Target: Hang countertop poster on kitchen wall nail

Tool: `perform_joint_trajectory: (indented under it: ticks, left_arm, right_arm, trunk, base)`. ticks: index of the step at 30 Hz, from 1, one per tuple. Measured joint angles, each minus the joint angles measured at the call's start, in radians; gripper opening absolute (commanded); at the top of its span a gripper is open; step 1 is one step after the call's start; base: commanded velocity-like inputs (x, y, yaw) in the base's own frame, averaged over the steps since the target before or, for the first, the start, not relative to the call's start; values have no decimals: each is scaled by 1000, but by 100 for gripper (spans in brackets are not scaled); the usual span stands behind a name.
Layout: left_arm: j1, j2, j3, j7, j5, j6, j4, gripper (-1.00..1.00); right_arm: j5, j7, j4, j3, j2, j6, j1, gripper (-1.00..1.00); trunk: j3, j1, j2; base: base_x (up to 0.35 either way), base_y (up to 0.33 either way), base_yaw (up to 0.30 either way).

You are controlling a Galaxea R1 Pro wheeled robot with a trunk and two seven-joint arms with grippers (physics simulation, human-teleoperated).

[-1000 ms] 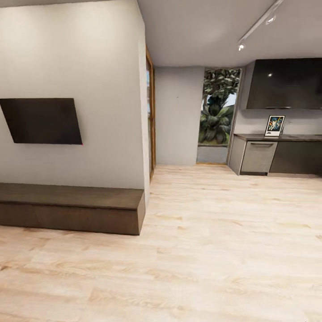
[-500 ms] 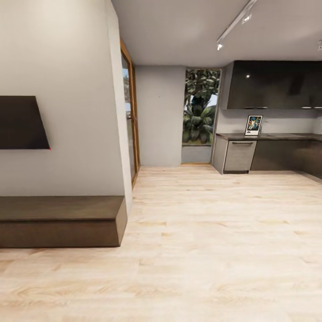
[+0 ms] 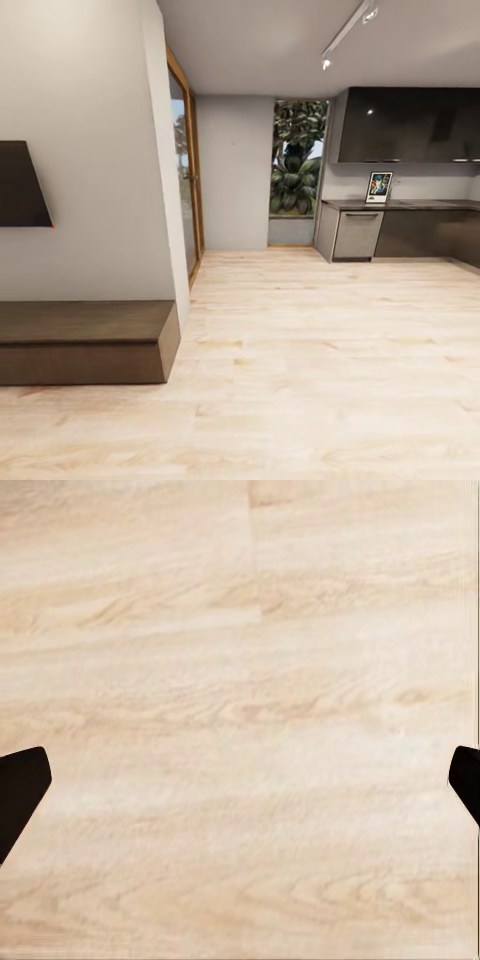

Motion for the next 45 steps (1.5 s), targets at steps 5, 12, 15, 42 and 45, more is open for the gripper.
perform_joint_trajectory:
  ticks: [5,12,15,42,45]
  left_arm:
    - [0,0,0,0,0,0,0,100]
    - [0,0,0,0,0,0,0,100]
    - [0,0,0,0,0,0,0,100]
    - [0,-1,1,0,0,0,24,100]
    - [0,-1,1,0,0,0,25,100]
  right_arm:
    - [0,0,0,0,0,0,0,100]
    - [0,-1,0,1,0,0,0,100]
    - [0,-1,0,2,0,0,0,100]
    - [0,0,0,3,0,0,0,100]
    - [1,0,0,3,0,0,0,100]
  trunk:
    - [0,0,0]
    - [0,0,0]
    - [0,0,0]
    - [0,0,0]
    - [0,0,0]
  base:
    - [312,-148,0]
    - [312,-149,0]
    - [312,-149,-34]
    - [312,-149,-106]
    - [312,-149,0]
